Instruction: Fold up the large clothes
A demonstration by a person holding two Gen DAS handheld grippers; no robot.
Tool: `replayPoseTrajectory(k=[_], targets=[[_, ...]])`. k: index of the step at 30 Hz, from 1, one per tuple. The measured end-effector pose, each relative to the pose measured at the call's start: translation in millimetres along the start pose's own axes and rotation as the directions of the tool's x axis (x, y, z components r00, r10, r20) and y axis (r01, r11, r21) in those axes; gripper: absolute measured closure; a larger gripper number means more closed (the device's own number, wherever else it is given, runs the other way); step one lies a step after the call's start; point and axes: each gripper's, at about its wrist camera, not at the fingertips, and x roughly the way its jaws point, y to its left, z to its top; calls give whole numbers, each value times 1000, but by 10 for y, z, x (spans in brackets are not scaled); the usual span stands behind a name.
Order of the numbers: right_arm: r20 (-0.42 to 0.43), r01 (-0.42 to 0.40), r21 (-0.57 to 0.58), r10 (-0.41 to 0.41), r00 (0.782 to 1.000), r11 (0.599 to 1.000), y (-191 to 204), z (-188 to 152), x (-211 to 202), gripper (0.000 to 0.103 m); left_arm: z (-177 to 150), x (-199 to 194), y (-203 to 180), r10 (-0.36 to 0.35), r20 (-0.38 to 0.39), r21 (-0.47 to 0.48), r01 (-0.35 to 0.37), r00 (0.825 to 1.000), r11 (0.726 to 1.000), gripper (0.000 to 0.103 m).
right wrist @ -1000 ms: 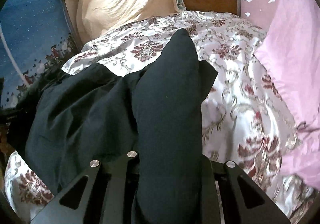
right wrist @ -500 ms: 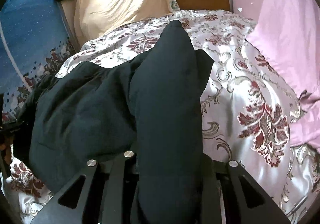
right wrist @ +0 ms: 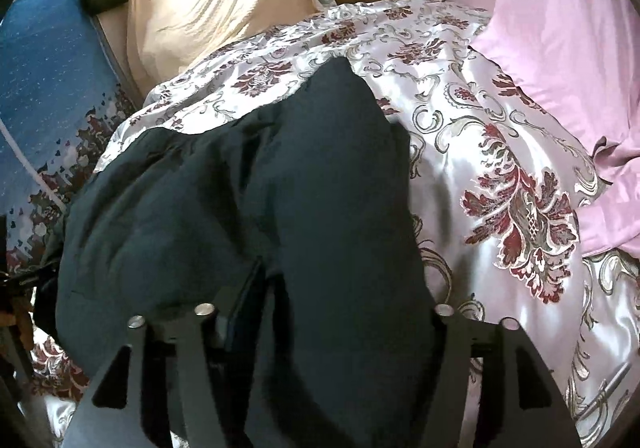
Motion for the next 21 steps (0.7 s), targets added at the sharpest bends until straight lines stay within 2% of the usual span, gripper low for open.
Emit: replayPoseTrajectory(k=[4, 6, 12, 15, 17, 19, 21], targets=[[2, 23, -18, -23, 1000, 1000, 55, -28, -75, 39, -59, -47, 11, 10, 3, -9, -9, 1000, 1000, 23], [16, 47, -28, -47, 999, 998, 80, -46, -135, 32, -82, -92, 3, 15, 11, -2, -15, 1000, 1000, 20], [70, 51, -46, -48, 996, 998, 198, -104, -331, 30, -206, -319, -60, 47, 106, 35, -51, 993, 998, 16], [94, 59, -62, -53, 994, 996, 272, -128, -417, 28, -242, -401, -49, 41, 138, 21, -44, 990, 999, 6], [103, 50, -60, -43, 994, 997, 302, -139, -461, 24, -269, -487, -40, 28, 175, 6, -29, 984, 1000, 5], [110, 62, -55, -55, 992, 997, 306, -135, -510, 1, -281, -545, -48, 20, 194, 3, -20, 981, 1000, 1], [104, 52, -66, -45, 994, 996, 280, -118, -568, 1, -299, -616, -73, 5, 212, 8, -7, 977, 1000, 0]])
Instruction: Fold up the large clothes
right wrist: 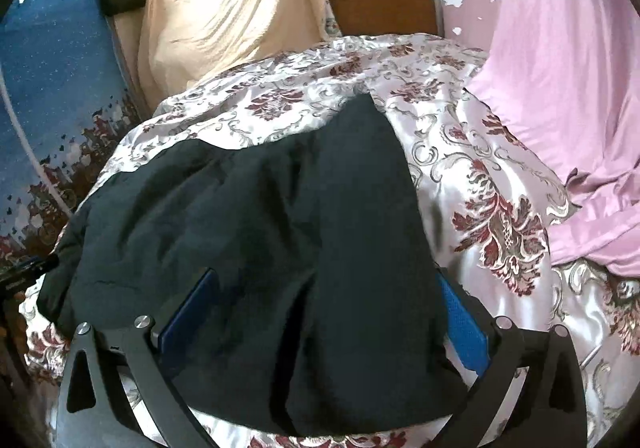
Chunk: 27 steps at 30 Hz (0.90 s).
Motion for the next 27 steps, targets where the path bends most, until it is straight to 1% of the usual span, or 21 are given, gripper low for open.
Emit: replayPoseTrajectory(k=[2, 7, 11, 19, 27], targets=[[-3, 14, 4, -14, 1000, 1000, -48, 13, -71, 1, -2, -67, -39, -2, 14, 13, 2, 1000, 1000, 0], [52, 34, 13, -34, 998, 999, -139, 12, -371, 1, -29, -248, -145, -15, 58, 41, 12, 998, 999, 0], [103, 40, 8, -41, 994, 999, -105, 2, -595, 1, -75, -439, -217, -34, 97, 50, 30, 995, 998, 0], [218, 17, -11, -14, 976, 1000, 173, -101, -1042, 1, -233, -837, -267, -62, 177, 59, 52, 982, 997, 0], [287, -14, -48, 27, 958, 999, 546, -320, -1341, 1, -399, -1212, -256, -72, 254, 62, 58, 965, 996, 0]])
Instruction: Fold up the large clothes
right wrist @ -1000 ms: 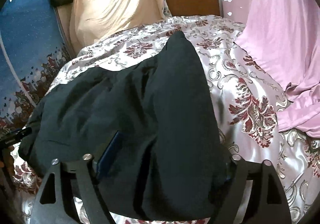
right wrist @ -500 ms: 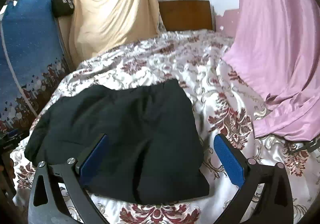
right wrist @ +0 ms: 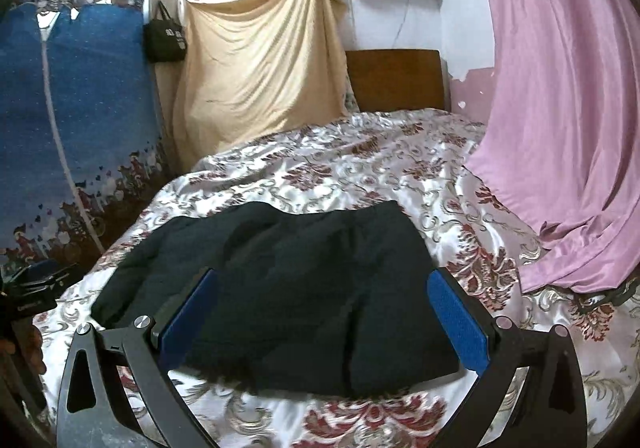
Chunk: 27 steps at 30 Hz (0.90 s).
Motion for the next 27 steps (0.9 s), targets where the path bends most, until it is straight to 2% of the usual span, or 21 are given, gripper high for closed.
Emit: replayPoseTrajectory(k=[15, 27], targets=[[99, -43, -3, 43, 994, 999, 367, -255, -590, 1, -202, -605, 31, 7, 107, -22, -4, 994, 1000, 0], [155, -47, -37, 52, 987, 998, 581, -502, -950, 1, -446, -951, -2, 14, 158, 9, -15, 987, 1000, 0]])
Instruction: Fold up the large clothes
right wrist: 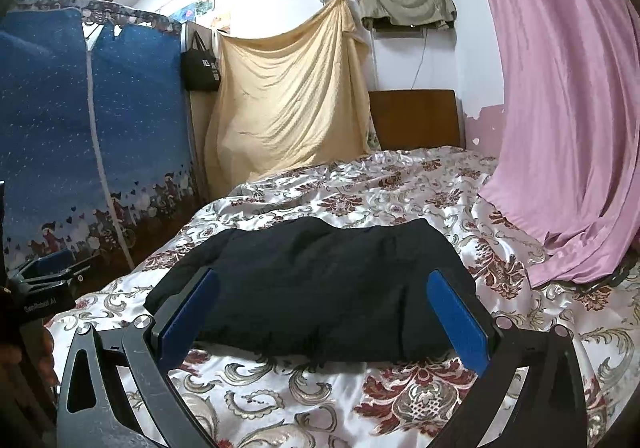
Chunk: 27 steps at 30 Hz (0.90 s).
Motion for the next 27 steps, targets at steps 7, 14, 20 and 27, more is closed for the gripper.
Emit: replayPoseTrajectory(k=[7, 14, 20, 27], targets=[[4, 1, -13, -1, 1000, 1000, 106, -196, -167, 1, -182, -136, -6, 11, 13, 16, -12, 1000, 1000, 0], [4, 15, -38, -15, 1000, 999, 176, -382, -244, 1, -387, -152, 6, 28, 10, 34, -29, 1000, 999, 0], [-2, 32, -34, -32, 999, 999, 179, -553, -247, 1, -521, -182, -38, 26, 24, 74, -28, 999, 997, 0], [10, 53, -37, -53, 999, 998, 153, -635, -271, 1, -615, -236, -115, 19, 50, 119, -25, 999, 993, 0]])
